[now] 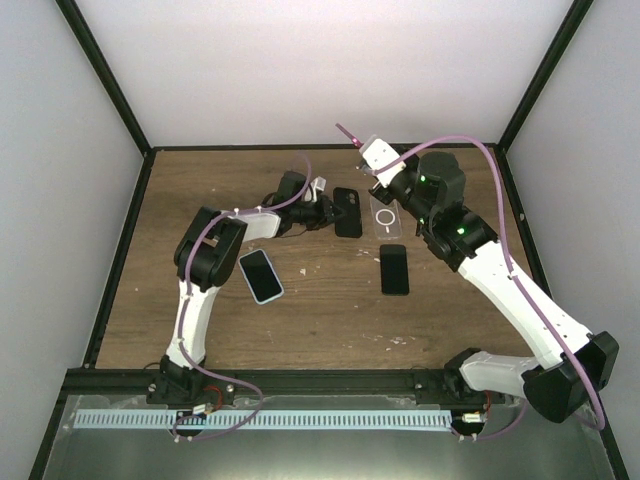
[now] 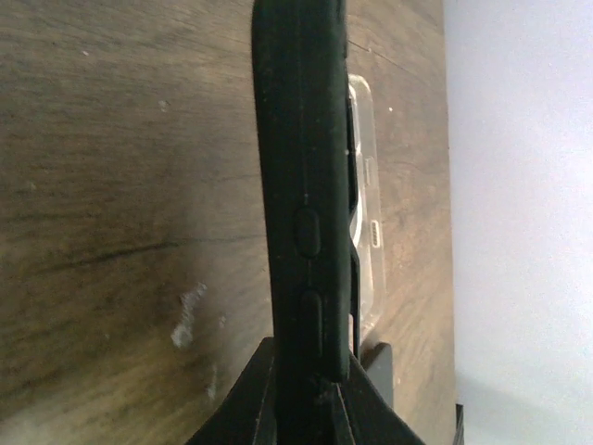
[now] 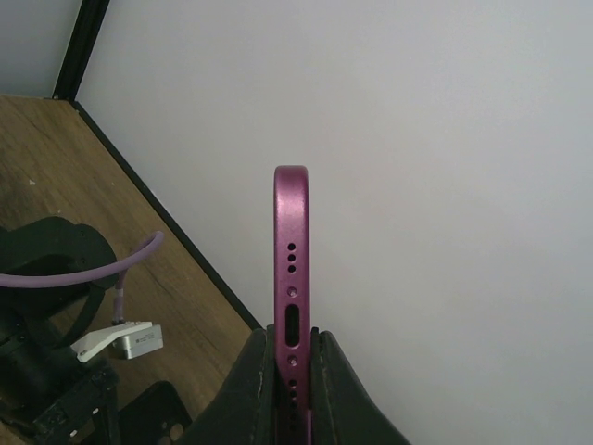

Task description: Take the phone out of the phone case

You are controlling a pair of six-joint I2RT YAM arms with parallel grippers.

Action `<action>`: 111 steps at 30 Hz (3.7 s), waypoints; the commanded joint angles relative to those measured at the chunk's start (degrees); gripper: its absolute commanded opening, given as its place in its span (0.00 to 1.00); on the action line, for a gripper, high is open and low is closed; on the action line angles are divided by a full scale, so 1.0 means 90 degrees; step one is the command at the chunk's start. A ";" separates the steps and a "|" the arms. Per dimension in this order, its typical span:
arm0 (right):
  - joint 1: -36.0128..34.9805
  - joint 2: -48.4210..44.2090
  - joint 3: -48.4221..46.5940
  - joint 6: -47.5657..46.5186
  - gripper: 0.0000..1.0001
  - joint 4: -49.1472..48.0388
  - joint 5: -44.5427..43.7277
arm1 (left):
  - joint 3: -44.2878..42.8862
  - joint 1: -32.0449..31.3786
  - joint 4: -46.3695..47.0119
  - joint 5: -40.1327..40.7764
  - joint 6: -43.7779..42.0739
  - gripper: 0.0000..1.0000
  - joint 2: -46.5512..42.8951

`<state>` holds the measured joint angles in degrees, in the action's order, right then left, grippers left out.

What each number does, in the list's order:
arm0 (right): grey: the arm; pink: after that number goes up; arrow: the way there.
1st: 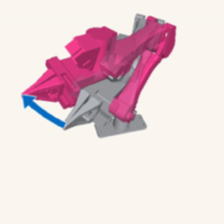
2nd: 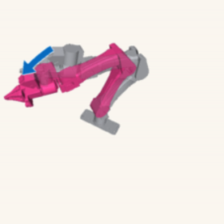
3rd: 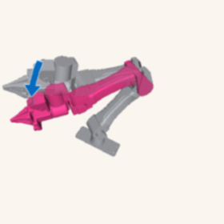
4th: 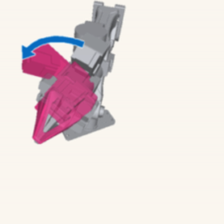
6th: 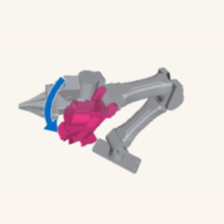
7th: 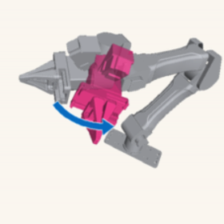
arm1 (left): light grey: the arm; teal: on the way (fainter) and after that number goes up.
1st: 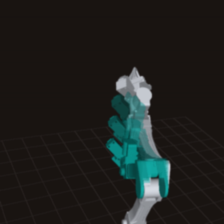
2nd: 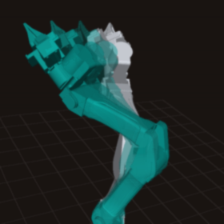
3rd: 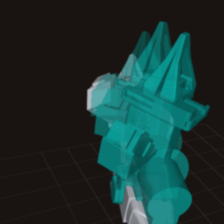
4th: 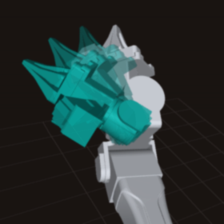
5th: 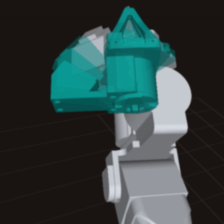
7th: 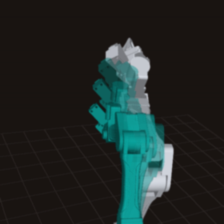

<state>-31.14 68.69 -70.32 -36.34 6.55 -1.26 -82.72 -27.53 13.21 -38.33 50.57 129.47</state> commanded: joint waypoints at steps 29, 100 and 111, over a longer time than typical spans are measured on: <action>0.0218 0.0057 -0.0080 -0.0180 0.01 -0.0320 -0.0052 | -0.0418 -0.0096 -0.2641 0.2003 -0.0951 0.71 -0.0401; -0.2390 0.1662 0.1713 -0.5289 0.05 -0.4848 -0.0801 | 0.2873 0.2232 -0.0510 -0.1940 0.2059 0.03 -0.5518; -0.2264 0.1233 0.1954 -0.4435 0.70 -0.3481 -0.0862 | 0.2846 0.2318 -0.0923 -0.1774 0.1111 0.00 -0.5518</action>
<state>-52.14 83.40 -52.99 -80.60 -29.56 -8.45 -57.08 -7.07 5.74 -55.35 66.76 79.61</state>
